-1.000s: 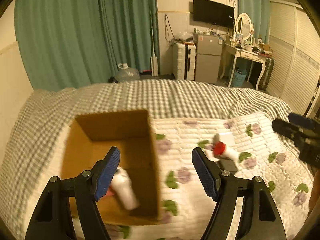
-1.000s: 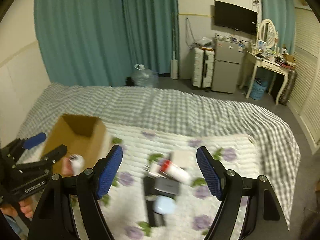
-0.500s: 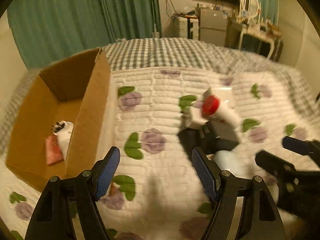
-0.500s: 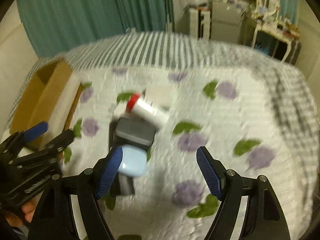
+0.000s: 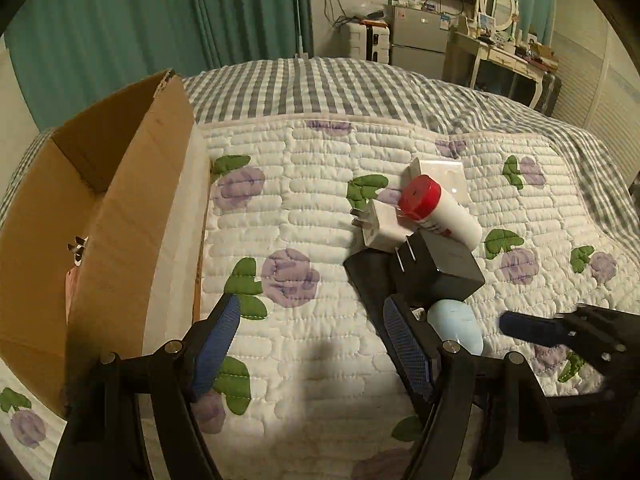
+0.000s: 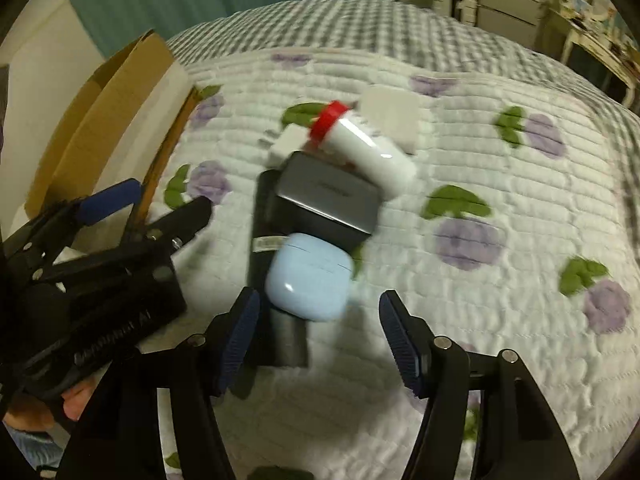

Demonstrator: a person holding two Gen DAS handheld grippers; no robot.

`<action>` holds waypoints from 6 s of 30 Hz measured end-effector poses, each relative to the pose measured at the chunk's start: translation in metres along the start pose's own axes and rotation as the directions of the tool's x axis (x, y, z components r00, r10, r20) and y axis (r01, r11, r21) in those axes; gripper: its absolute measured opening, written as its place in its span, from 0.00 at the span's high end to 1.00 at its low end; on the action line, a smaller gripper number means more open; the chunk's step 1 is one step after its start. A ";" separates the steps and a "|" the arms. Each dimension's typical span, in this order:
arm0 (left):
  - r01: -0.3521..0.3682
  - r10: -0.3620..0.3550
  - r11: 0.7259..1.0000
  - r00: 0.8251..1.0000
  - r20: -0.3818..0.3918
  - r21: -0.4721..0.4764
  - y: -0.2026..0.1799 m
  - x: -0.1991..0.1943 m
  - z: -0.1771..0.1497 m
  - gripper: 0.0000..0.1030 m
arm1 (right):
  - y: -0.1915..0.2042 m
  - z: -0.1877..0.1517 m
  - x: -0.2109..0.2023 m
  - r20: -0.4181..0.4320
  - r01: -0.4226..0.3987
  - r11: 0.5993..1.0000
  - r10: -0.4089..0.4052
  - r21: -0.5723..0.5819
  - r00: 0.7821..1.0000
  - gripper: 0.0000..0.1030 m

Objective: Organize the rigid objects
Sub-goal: 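Grasp the light blue earbud case with the right tool while the left tool grasps the black cylinder, then carry the earbud case and black cylinder into the box and release both, then grasp the grey UGREEN charger with the left tool while the right tool grasps the red-capped bottle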

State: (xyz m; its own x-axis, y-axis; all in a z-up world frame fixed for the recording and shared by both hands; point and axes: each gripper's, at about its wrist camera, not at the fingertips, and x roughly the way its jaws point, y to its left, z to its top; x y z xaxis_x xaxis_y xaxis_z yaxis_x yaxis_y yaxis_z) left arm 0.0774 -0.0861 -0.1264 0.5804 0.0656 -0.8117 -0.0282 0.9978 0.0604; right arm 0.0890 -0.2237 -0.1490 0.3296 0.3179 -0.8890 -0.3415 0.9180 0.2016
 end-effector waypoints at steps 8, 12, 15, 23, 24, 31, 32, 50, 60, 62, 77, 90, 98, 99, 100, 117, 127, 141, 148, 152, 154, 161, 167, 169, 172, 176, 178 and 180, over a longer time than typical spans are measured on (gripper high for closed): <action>-0.006 0.006 1.000 1.000 -0.022 -0.002 -0.002 0.003 -0.002 0.25 | -0.003 0.004 0.016 -0.033 0.013 1.000 -0.013 0.016 0.999 0.51; 0.007 -0.008 1.000 0.998 -0.062 -0.012 -0.006 0.012 -0.006 0.25 | -0.010 -0.003 -0.008 0.023 0.132 0.991 -0.133 0.009 0.991 0.52; 0.021 -0.020 1.000 0.996 -0.086 0.005 -0.020 0.018 -0.012 0.25 | -0.021 -0.004 -0.020 0.057 0.170 0.985 -0.172 0.041 0.983 0.52; 0.032 -0.026 0.998 0.994 -0.104 0.053 -0.057 0.040 -0.012 0.26 | -0.034 0.002 -0.024 0.065 0.174 0.980 -0.180 0.096 0.981 0.52; 0.029 -0.022 0.997 0.994 -0.104 0.073 -0.061 0.046 -0.012 0.26 | -0.035 0.002 -0.025 0.065 0.173 0.980 -0.180 0.099 0.982 0.52; 0.064 -0.055 0.994 0.993 -0.101 0.083 -0.065 0.059 -0.015 0.39 | -0.042 0.002 -0.022 0.053 0.180 0.974 -0.188 0.137 0.981 0.52; 0.073 -0.064 0.994 0.993 -0.102 0.087 -0.064 0.058 -0.015 0.45 | -0.042 0.002 -0.022 0.052 0.183 0.974 -0.191 0.136 0.980 0.52; 0.211 -0.207 0.977 0.971 -0.117 0.018 -0.006 -0.002 -0.024 0.61 | -0.015 -0.006 -0.041 0.128 0.226 0.971 -0.235 0.079 0.963 0.52; 0.256 -0.252 0.965 0.966 -0.064 0.065 0.002 -0.043 -0.026 0.62 | 0.004 -0.012 -0.063 0.165 0.228 0.970 -0.239 0.083 0.957 0.52; 0.257 -0.254 0.964 0.966 -0.044 0.064 0.003 -0.051 -0.022 0.62 | 0.010 -0.012 -0.069 0.176 0.228 0.970 -0.239 0.082 0.955 0.52; 0.200 -0.198 0.980 0.957 0.211 0.013 0.081 -0.138 0.040 0.62 | 0.085 0.031 -0.149 0.343 0.235 0.972 -0.217 -0.011 0.914 0.52; 0.073 -0.053 0.995 0.967 0.250 -0.072 0.183 -0.126 0.066 0.61 | 0.189 0.107 -0.126 0.376 0.143 0.974 -0.067 -0.178 0.924 0.52; 0.055 -0.037 0.994 0.982 0.185 -0.095 0.209 -0.076 0.068 0.61 | 0.213 0.145 -0.067 0.324 0.105 0.972 -0.032 -0.210 0.945 0.52; 0.055 -0.038 0.994 0.983 0.177 -0.093 0.210 -0.069 0.069 0.61 | 0.213 0.147 -0.060 0.315 0.100 0.973 -0.030 -0.208 0.948 0.52; 0.054 -0.038 0.994 0.984 0.172 -0.090 0.211 -0.063 0.069 0.61 | 0.213 0.152 -0.049 0.304 0.094 0.974 -0.027 -0.206 0.952 0.52; 0.018 -0.011 0.995 0.996 0.083 -0.094 0.213 -0.005 0.067 0.60 | 0.217 0.185 0.017 0.264 0.021 0.973 0.042 -0.230 0.964 0.52; -0.036 0.047 0.995 0.991 0.125 -0.093 0.208 -0.029 0.071 0.39 | 0.201 0.181 -0.016 0.344 -0.027 0.983 0.090 -0.183 0.935 0.28; 0.073 -0.059 0.995 0.981 0.185 -0.070 0.117 -0.085 0.083 0.34 | 0.068 0.124 -0.132 0.470 0.219 0.976 -0.198 0.012 0.860 0.06; 0.091 -0.088 0.996 0.989 0.116 -0.013 0.042 -0.060 0.078 0.34 | -0.006 0.094 -0.122 0.384 0.263 0.961 -0.274 0.082 0.882 0.06; 0.067 -0.067 0.998 0.997 0.041 -0.009 0.005 -0.028 0.068 0.34 | -0.037 0.079 -0.106 0.350 0.251 0.962 -0.272 0.106 0.896 0.06; 0.072 -0.072 0.997 0.997 0.008 0.002 -0.009 -0.014 0.061 0.34 | -0.053 0.072 -0.097 0.334 0.237 0.963 -0.267 0.130 0.904 0.06; 0.110 -0.109 0.994 0.991 -0.082 0.010 -0.049 0.027 0.040 0.34 | -0.087 0.071 -0.072 0.291 0.234 0.961 -0.269 0.147 0.918 0.06; 0.117 -0.113 0.992 0.988 -0.105 0.035 -0.071 0.042 0.036 0.34 | -0.105 0.071 -0.065 0.274 0.213 0.962 -0.253 0.170 0.928 0.06; 0.116 -0.112 0.993 0.987 -0.117 0.033 -0.074 0.050 0.034 0.33 | -0.110 0.069 -0.065 0.271 0.211 0.960 -0.256 0.185 0.928 0.06; 0.123 -0.120 0.992 0.988 -0.097 0.033 -0.080 0.054 0.034 0.31 | -0.113 0.068 -0.064 0.265 0.213 0.957 -0.261 0.198 0.928 0.06; 0.068 -0.059 0.994 0.993 -0.107 0.081 -0.091 0.066 0.028 0.27 | -0.112 0.067 -0.062 0.255 0.228 0.954 -0.274 0.196 0.927 0.06; 0.060 -0.044 0.994 0.985 -0.166 0.095 -0.093 0.084 0.021 0.27 | -0.111 0.067 -0.059 0.247 0.243 0.951 -0.287 0.191 0.926 0.06; 0.087 -0.077 0.994 0.987 -0.141 0.066 -0.087 0.085 0.016 0.29 | -0.110 0.067 -0.058 0.242 0.252 0.949 -0.293 0.189 0.925 0.06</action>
State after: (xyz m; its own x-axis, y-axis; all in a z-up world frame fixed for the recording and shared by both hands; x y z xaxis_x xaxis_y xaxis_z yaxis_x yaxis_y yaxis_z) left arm 0.1424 -0.1676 -0.1915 0.4607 -0.0105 -0.8875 0.0759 0.9967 0.0276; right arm 0.1665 -0.3274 -0.0926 0.6180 0.0820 -0.7819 -0.0751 0.9962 0.0452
